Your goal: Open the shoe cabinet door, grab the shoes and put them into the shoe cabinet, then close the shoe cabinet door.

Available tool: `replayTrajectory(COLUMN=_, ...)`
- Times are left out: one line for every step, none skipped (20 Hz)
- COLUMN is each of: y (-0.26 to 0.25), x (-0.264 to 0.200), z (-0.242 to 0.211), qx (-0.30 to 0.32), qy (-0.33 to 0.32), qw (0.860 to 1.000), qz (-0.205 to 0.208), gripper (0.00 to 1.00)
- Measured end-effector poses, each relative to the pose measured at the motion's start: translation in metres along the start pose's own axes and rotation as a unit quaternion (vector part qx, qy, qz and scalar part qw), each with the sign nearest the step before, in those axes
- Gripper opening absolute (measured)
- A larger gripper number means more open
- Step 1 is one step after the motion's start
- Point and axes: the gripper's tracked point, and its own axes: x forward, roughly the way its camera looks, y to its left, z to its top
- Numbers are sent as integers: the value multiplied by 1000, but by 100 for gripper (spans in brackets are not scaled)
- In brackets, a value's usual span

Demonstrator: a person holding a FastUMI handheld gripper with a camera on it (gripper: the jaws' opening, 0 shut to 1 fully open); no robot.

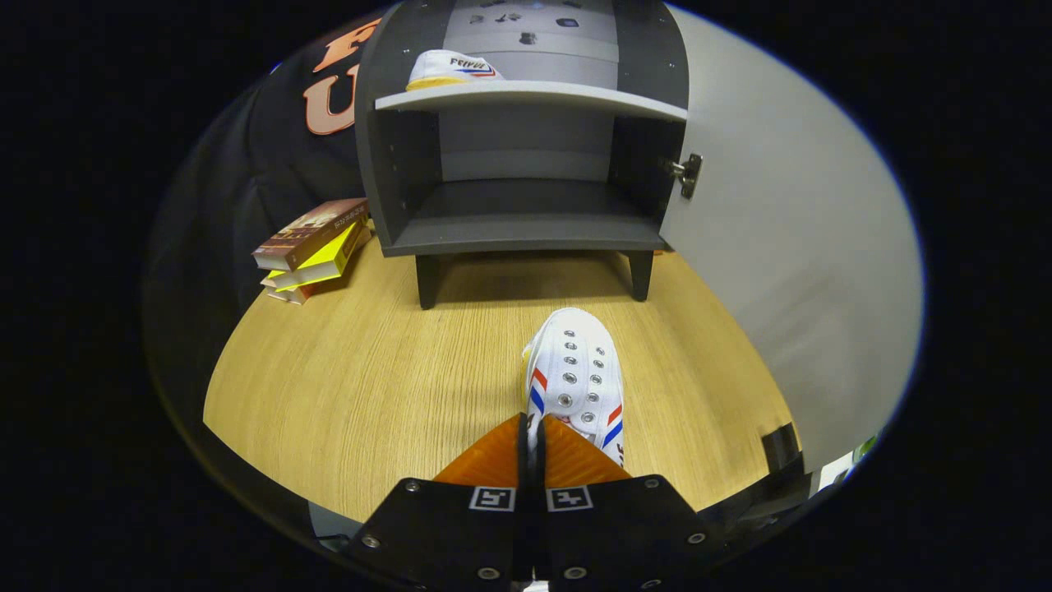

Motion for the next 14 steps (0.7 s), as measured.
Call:
replayTrajectory(y=-3, x=-8, z=8, qx=-1, qy=-6, qw=1000, qz=1, gripper=0)
replayTrajectory(y=-5, x=-16, z=17, qx=-2, qy=-12, qw=1000, qz=1, gripper=0)
replayTrajectory(y=-8, x=-24, z=27, qx=-4, qy=-20, qw=1000, qz=2, gripper=0)
replayTrajectory(y=-12, x=-33, z=38, qx=-5, qy=-27, qw=1000, qz=2, gripper=0)
replayTrajectory(y=-16, x=-41, z=48, qx=-7, qy=-35, qw=999, qz=2, gripper=0)
replayTrajectory(y=-19, x=-49, z=59, qx=-8, qy=-43, qw=999, qz=1, gripper=0)
replayTrajectory(y=-22, x=-56, z=70, qx=-8, qy=-51, qw=999, qz=-1, gripper=0)
replayTrajectory(y=-24, x=-63, z=83, qx=-6, qy=-60, qw=998, qz=-2, gripper=0)
replayTrajectory(y=-26, x=-71, z=95, qx=-6, qy=-71, qw=997, qz=-1, gripper=0)
replayTrajectory(y=-29, x=-78, z=107, qx=-7, qy=-79, qw=997, qz=-1, gripper=0)
replayTrajectory(y=-30, x=-87, z=119, qx=-8, qy=-87, qw=996, qz=-1, gripper=0)
replayTrajectory(y=-32, x=-92, z=132, qx=-11, qy=-94, qw=996, qz=0, gripper=0)
replayTrajectory(y=-34, x=-99, z=144, qx=-13, qy=-101, qw=995, qz=0, gripper=0)
replayTrajectory(y=-35, x=-104, z=157, qx=-15, qy=-108, qw=994, qz=1, gripper=0)
